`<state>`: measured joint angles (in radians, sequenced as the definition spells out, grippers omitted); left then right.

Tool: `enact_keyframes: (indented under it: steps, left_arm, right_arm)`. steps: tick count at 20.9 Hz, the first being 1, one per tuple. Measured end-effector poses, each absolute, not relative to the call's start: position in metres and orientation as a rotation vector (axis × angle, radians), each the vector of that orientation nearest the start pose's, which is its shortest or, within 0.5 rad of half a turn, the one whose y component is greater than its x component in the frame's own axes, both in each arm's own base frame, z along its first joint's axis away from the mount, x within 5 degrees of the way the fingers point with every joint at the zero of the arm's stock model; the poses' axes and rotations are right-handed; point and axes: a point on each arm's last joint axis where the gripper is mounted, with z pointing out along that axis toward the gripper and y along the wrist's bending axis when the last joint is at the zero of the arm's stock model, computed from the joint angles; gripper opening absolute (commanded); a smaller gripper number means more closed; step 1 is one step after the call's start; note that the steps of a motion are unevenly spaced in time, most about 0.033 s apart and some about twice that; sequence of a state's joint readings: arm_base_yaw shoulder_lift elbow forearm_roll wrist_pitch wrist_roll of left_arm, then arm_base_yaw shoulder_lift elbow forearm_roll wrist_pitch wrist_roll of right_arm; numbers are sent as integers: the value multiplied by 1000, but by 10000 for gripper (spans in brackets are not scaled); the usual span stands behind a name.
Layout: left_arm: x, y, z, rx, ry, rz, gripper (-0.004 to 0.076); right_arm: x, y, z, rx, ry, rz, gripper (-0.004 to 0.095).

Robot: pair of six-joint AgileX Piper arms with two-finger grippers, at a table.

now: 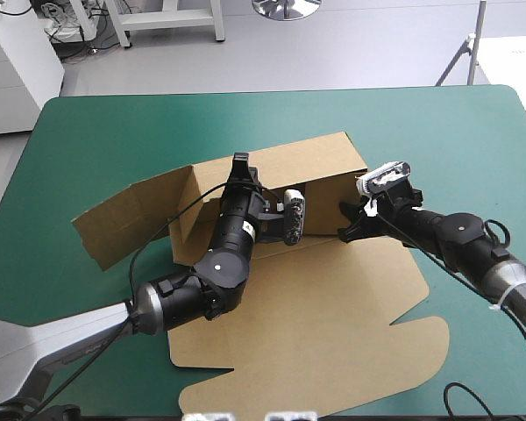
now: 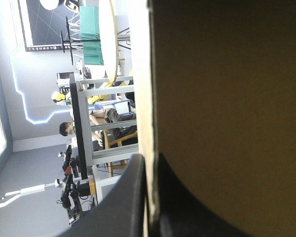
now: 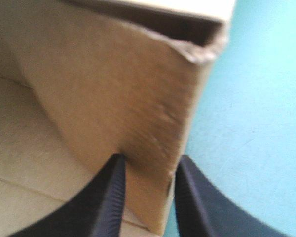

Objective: Fold the box

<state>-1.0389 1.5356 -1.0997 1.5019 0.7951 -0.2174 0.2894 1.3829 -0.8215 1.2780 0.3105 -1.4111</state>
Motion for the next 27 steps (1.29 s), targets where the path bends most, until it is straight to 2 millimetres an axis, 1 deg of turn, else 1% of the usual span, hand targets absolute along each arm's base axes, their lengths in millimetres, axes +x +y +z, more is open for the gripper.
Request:
enact_keyframes:
  steps: [2, 17, 19, 21, 24, 26, 27]
  left_arm:
    - [223, -251, 315, 1516, 1266, 924, -3]
    - [223, -251, 315, 1513, 1271, 912, -3]
    - [223, -252, 315, 1515, 1268, 905, -3]
    - [223, -252, 315, 1514, 1269, 904, -3]
    - [223, -252, 315, 1514, 1268, 903, -3]
    - [223, -252, 315, 1517, 1265, 898, -3]
    - [223, -253, 315, 1519, 1262, 893, -3]
  right_arm:
    - [274, 107, 266, -617, 2037, 374, -16]
    - [274, 107, 266, -609, 2031, 369, -15]
    - [275, 106, 267, -589, 2028, 363, 10]
    - [276, 106, 267, -594, 2024, 358, 113]
    - [275, 107, 267, -632, 2014, 354, 438]
    - [274, 108, 267, -649, 2010, 358, 565]
    - [274, 108, 267, -645, 2009, 360, 601]
